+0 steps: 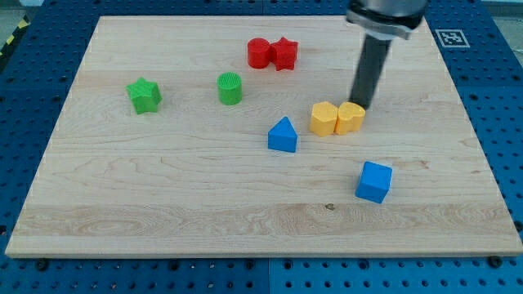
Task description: Slide the blue cube below the blue triangle
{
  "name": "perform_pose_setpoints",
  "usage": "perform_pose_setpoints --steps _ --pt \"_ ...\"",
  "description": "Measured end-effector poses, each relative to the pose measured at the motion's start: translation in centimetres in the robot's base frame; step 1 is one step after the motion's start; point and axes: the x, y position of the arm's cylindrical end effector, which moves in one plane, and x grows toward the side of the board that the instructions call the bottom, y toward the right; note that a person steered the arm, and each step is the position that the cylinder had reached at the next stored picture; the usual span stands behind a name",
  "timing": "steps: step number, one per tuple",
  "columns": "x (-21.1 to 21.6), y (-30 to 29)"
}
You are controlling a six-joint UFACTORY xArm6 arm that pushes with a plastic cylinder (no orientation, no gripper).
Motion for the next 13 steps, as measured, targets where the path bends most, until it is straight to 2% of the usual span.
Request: perform_pose_setpoints --steps 1,2,3,4,5,11,13 --pt "0.4 4.3" --pt "2.6 5.5" --pt "8.3 5.5" --pt "12.1 5.5" --pt "13.8 3.7" --pt "14.0 -1.0" --pt "15.3 -3.1"
